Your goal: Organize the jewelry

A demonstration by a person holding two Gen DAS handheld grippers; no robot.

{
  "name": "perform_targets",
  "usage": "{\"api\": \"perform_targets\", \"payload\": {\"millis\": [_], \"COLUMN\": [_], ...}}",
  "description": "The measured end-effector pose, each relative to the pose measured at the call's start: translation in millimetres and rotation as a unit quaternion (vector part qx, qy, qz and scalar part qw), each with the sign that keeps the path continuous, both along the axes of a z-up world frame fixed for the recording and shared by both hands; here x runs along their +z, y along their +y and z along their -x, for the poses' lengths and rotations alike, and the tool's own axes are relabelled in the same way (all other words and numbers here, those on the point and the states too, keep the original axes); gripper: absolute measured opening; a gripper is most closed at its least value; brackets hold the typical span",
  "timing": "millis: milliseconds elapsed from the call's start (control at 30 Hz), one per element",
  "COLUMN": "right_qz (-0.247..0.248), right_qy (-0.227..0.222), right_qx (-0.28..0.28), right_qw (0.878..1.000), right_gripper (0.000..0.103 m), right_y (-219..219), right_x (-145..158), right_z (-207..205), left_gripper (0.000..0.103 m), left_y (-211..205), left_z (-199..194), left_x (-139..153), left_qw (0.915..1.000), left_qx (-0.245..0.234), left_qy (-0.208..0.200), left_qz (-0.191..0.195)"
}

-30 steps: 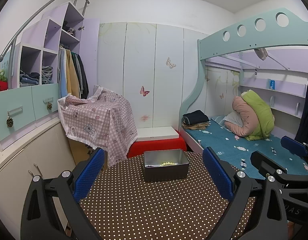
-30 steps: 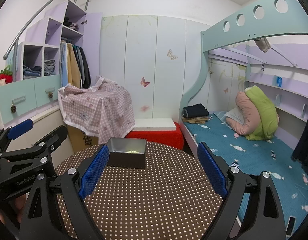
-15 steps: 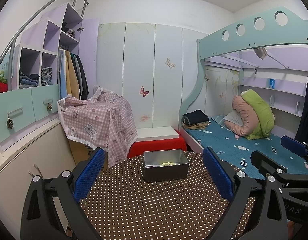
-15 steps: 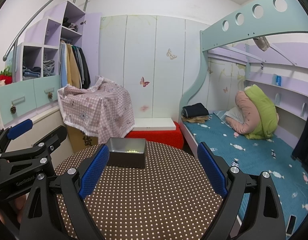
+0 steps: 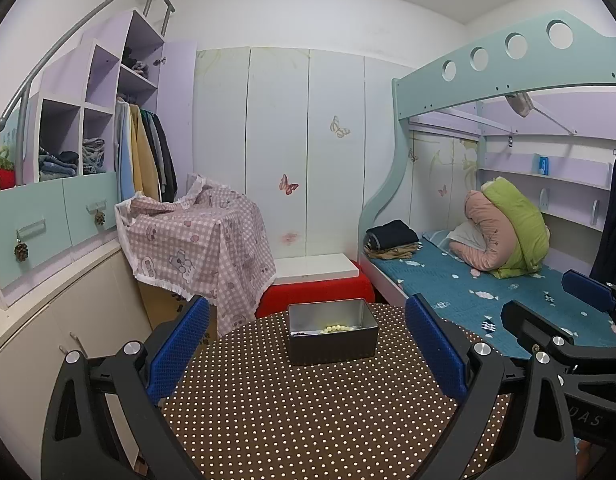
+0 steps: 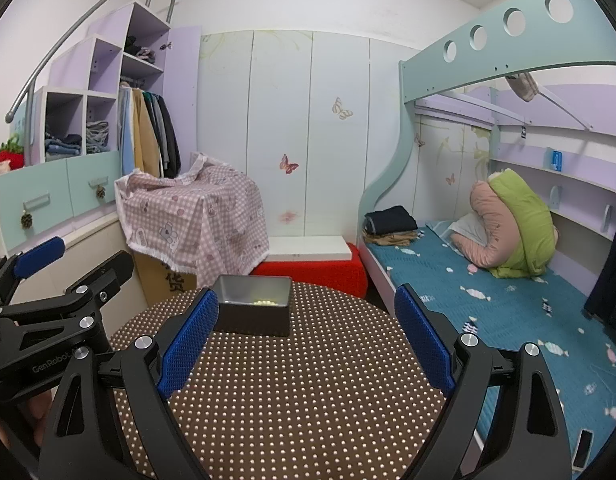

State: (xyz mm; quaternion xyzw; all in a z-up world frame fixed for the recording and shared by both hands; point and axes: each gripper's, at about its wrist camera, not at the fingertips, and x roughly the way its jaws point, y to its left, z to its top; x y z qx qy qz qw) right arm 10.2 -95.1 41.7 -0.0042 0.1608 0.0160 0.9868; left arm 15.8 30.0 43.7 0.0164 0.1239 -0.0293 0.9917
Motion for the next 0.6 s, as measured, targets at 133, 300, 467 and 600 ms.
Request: {"api": "perform_targets", "payload": {"millis": [133, 300, 467, 600], "right_qz": [0.0, -0.001, 0.001, -0.001], "right_qy": [-0.001, -0.002, -0.002, -0.005], "right_qx": [0.0, 0.0, -0.001, -0.002], "right_qw": [1.0, 1.0, 1.0, 1.0], "right_gripper": [0.087, 0.087, 0.087, 0.087], "right_y": [-0.9, -1.4, 0.3, 1.5], "right_x": [-0.2, -0.1, 0.8, 5.7], "right_z": [0.3, 0.6, 2.4, 6.1], "left_gripper": [0.095, 0.095, 0.095, 0.095], "left_y": [0.8, 0.5, 3.0, 1.5], "left_z": [0.3, 1.9, 2.7, 3.8], "left_x": [2.6, 8.6, 14.3, 15.1], "left_qw": [1.0, 1.0, 0.9998, 0.9997], "left_qx": [0.0, 0.0, -0.003, -0.001], "left_qy": [-0.002, -0.008, -0.019, -0.022], "left_qz": [0.0, -0.004, -0.004, -0.011]}}
